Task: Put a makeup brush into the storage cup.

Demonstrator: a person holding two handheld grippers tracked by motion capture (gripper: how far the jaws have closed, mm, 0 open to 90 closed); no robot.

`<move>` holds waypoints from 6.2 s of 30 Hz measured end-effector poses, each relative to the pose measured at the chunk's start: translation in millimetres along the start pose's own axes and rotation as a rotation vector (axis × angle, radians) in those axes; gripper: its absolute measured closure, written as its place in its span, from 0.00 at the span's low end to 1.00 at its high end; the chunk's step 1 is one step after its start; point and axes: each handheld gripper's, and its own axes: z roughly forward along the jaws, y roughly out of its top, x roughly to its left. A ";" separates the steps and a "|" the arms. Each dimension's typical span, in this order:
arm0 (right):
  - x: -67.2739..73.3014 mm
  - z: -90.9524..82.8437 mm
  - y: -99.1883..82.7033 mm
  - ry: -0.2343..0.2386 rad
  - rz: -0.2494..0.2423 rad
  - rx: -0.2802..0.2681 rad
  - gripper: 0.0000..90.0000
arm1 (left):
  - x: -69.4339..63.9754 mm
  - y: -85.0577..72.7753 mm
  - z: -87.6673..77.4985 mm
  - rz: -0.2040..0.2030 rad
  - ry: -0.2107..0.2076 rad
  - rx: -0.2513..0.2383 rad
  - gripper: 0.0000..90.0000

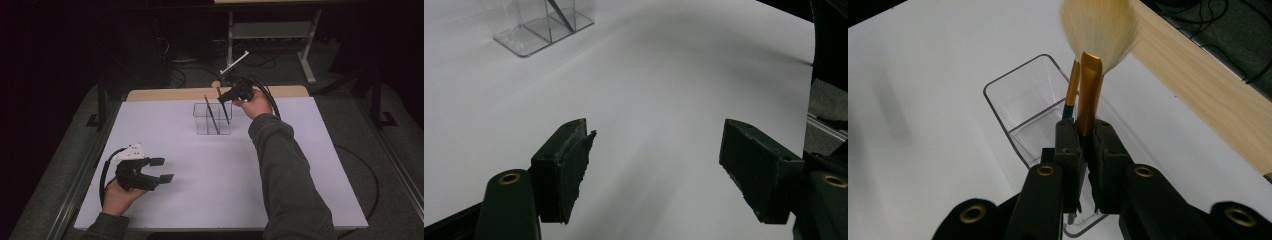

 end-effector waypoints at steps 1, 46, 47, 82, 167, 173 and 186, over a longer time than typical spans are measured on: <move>0.1 0.3 -0.2 0.000 0.000 0.000 0.92 | 0.0 -0.1 0.1 -0.001 0.000 -0.001 0.30; -4.2 21.4 -34.3 -0.027 0.083 0.021 0.81 | 0.1 -0.7 1.5 -0.012 -0.001 -0.006 0.30; -4.1 20.3 -34.9 -0.029 0.080 0.018 0.80 | -0.1 -0.6 1.5 -0.012 -0.001 -0.006 0.30; 1.5 -23.1 -78.0 0.009 0.146 -0.122 0.51 | -2.8 0.0 8.1 0.020 0.001 0.024 0.29; 25.9 -67.5 -174.7 -0.017 0.164 -0.219 0.33 | -3.1 -2.5 7.1 0.015 0.046 -0.001 0.28; 27.2 -69.2 -181.1 -0.018 0.166 -0.220 0.33 | -2.9 -2.2 6.3 0.022 0.048 0.001 0.28; 29.2 -73.8 -196.1 -0.025 0.188 -0.229 0.31 | -4.3 -2.4 5.4 0.020 0.061 -0.001 0.28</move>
